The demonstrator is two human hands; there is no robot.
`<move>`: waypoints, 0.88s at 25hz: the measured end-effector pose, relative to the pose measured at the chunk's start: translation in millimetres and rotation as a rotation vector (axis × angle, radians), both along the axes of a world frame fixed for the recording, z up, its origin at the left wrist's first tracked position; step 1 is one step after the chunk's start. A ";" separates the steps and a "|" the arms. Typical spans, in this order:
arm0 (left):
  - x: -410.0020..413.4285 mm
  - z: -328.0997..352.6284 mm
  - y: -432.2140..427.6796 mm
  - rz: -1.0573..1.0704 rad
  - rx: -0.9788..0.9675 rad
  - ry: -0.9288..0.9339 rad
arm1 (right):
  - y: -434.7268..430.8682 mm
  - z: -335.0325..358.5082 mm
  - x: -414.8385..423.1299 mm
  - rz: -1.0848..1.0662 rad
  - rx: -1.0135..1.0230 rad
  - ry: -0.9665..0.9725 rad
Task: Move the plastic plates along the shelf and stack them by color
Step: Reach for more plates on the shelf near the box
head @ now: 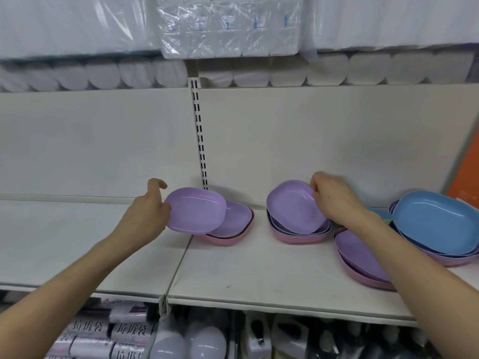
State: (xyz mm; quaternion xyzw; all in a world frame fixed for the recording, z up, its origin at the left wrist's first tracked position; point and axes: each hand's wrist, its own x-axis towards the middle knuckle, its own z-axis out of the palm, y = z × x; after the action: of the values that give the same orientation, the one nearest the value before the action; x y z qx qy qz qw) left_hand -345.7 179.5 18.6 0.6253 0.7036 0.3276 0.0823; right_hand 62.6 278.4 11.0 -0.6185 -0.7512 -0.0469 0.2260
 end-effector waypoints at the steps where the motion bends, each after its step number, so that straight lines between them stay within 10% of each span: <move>1: 0.4 -0.3 -4.1 0.003 0.016 -0.006 | -6.9 5.2 -0.3 0.004 0.030 0.022; 13: -86.5 -9.5 -53.3 -0.040 0.119 -0.333 | -91.3 47.0 -139.2 0.411 -0.049 0.639; 22: -329.3 -7.9 -180.6 0.111 0.058 -0.235 | -161.6 35.5 -407.8 0.478 -0.232 0.455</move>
State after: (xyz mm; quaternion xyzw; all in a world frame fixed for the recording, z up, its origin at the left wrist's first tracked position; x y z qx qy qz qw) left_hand -675.0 -1.0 10.7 0.5448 0.7127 0.4229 0.1279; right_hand -345.2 116.8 46.5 -0.4412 -0.8054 0.2323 0.3204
